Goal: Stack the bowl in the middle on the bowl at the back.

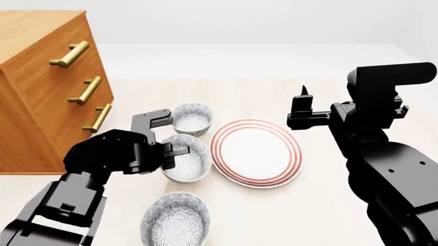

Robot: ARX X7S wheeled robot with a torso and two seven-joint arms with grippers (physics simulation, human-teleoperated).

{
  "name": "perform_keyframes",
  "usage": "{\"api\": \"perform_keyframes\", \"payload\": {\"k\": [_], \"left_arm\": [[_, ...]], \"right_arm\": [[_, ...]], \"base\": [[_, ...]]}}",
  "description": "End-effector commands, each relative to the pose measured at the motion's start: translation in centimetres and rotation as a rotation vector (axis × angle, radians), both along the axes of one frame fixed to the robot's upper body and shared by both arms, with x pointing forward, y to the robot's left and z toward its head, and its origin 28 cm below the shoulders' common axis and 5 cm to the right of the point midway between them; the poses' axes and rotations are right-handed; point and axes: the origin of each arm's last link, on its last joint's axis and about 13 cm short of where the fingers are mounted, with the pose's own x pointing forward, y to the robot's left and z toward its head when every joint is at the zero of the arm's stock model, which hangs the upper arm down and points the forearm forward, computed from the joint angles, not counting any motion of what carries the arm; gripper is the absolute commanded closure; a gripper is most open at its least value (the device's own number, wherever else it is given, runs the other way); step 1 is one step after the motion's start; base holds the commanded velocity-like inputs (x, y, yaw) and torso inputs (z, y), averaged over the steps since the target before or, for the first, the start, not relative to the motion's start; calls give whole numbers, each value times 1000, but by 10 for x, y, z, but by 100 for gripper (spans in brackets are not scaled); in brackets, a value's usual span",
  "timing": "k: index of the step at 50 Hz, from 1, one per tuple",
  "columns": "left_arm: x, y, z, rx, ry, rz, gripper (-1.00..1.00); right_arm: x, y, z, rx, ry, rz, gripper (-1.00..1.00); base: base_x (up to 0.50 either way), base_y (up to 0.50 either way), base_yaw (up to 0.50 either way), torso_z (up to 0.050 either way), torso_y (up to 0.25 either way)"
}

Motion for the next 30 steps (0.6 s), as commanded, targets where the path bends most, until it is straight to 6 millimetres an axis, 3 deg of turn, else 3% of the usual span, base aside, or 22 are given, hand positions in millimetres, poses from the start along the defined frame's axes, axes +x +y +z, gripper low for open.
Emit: {"api": "perform_keyframes", "payload": {"k": [1, 20, 30], "left_arm": [[-2, 13, 9, 42, -16, 42, 100], [-16, 20, 44, -90, -48, 78, 100], [-39, 26, 73, -151, -54, 61, 100]], "right_arm": [[-1, 0, 0, 2, 0, 2, -100], [-1, 2, 0, 14, -14, 3, -100], [-3, 0, 1, 16, -19, -1, -100]], "base": [[0, 0, 0, 0, 0], [0, 0, 0, 0, 0], [0, 0, 0, 0, 0]]}}
